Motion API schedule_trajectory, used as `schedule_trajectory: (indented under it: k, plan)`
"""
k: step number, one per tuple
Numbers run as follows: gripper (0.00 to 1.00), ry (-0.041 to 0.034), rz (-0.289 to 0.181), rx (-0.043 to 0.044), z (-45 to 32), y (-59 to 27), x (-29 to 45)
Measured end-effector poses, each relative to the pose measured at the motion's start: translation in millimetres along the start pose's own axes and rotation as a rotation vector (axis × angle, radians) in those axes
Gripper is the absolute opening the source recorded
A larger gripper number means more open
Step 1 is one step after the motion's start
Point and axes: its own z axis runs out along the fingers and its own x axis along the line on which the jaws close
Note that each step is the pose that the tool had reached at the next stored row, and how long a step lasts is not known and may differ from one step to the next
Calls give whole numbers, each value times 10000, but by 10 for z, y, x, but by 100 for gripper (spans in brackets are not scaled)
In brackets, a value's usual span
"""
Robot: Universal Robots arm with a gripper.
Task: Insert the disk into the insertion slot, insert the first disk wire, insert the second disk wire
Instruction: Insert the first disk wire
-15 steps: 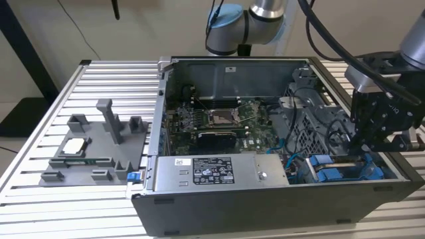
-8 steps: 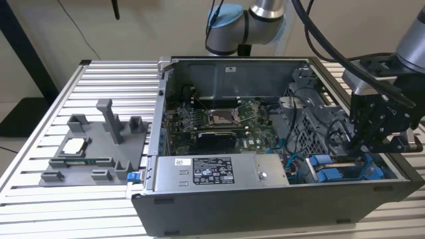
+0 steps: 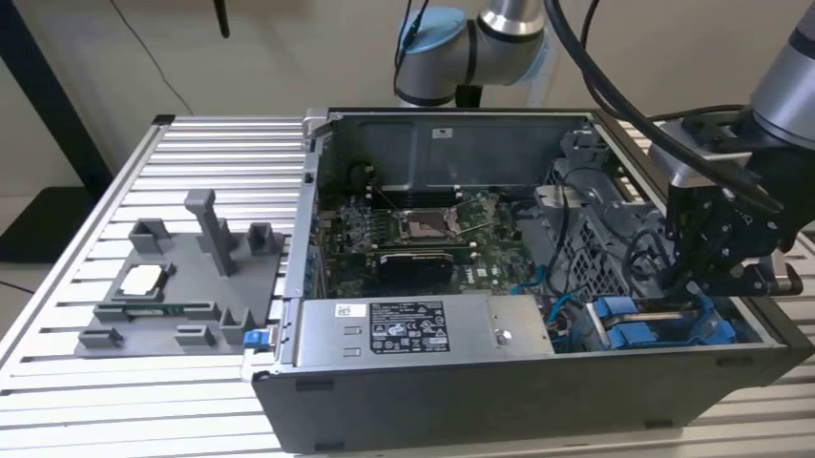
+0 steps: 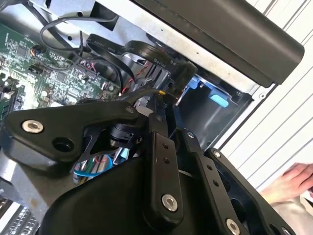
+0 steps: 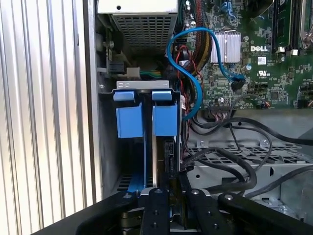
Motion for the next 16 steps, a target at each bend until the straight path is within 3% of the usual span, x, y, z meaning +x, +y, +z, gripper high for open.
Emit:
schedule_trajectory:
  k: [16]
  plan:
    - [19, -1, 2, 13, 24, 2, -6]
